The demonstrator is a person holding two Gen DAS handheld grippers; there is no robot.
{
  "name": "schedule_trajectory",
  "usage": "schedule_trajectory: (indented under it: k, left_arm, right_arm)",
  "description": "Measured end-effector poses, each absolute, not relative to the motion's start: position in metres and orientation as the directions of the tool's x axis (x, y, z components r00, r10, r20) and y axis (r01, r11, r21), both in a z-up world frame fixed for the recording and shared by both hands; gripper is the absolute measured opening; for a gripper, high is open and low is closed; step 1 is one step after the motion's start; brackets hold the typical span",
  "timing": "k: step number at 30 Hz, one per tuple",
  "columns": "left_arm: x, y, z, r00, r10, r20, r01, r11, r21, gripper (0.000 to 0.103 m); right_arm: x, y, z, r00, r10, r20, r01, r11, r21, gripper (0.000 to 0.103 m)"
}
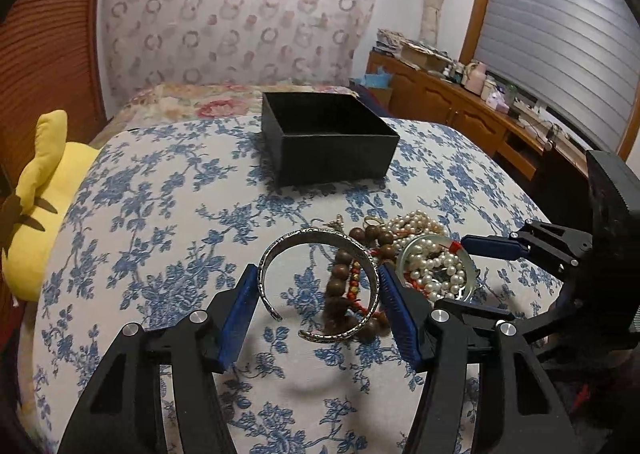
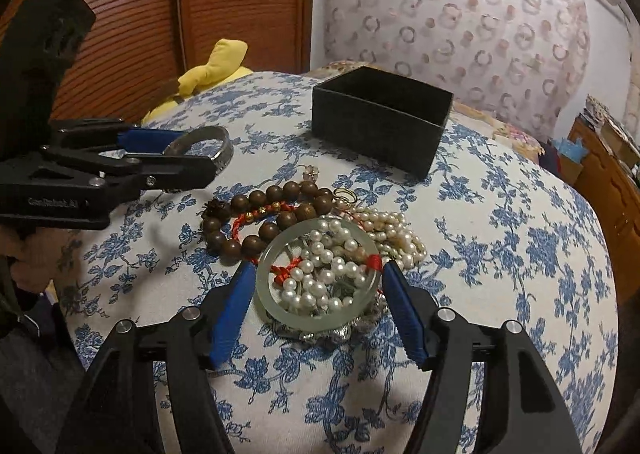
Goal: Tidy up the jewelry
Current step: 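Move the right tool down over the jade bangle and open its fingers, then grasp the jade bangle with the right tool and lift it toward the black box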
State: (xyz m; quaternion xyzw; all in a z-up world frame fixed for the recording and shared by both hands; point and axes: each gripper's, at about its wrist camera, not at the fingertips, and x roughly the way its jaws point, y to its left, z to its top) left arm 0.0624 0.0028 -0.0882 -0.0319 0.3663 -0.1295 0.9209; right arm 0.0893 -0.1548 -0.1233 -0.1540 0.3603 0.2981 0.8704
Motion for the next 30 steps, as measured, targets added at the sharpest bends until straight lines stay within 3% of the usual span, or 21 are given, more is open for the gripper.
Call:
schedule_trajectory:
  k: [5,7,8,18,20,21,30]
  left_arm:
    - [0.061,0.006,-0.088,0.701,-0.263,-0.663,0.211,0.964,-0.158,0.058]
    - [0.061,0.006,-0.088,0.701,-0.263,-0.663,0.213,0.964,-0.157,0.058]
    - [0.061,0.006,-0.088,0.702,-0.263,-0.662,0.213,0.964,-0.156,0.058]
    - [0.058,0.003,-0.089,0.703,-0.264,-0.660,0.217,0.964,-0.154,0.058]
    - [0.059,0.005,-0.090,0.704,-0.262,-0.660,0.214,0.964,-0.155,0.058]
    - [0.059,0.006,-0.090,0.704,-0.262,-0.660,0.213,0.965,-0.156,0.058]
    - [0.061,0.007,-0.090,0.704,-0.260,-0.660,0.214,0.965,-0.152,0.058]
  right_arm:
    - [0.093,-0.152,-0.124,0.556,0.401,-0.728,-0.637,0.768,-0.063,0.069]
    - [0.093,-0.152,-0.123,0.555,0.405,-0.726,-0.640,0.766,-0.062,0.087]
    - [0.092,-0.151,-0.122,0.564,0.398,-0.724,-0.637,0.767,-0.074,0.087]
    - [0.102,-0.137,-0.138,0.551,0.339,-0.763,-0.648,0.749,-0.135,0.087]
    - [0.102,-0.137,-0.138,0.554,0.335,-0.762,-0.648,0.748,-0.142,0.083]
    - [0.102,-0.138,-0.137,0.560,0.333,-0.759,-0.644,0.751,-0.146,0.074]
    - [0.101,-0.154,-0.111,0.591,0.400,-0.700,-0.629,0.772,-0.089,0.074]
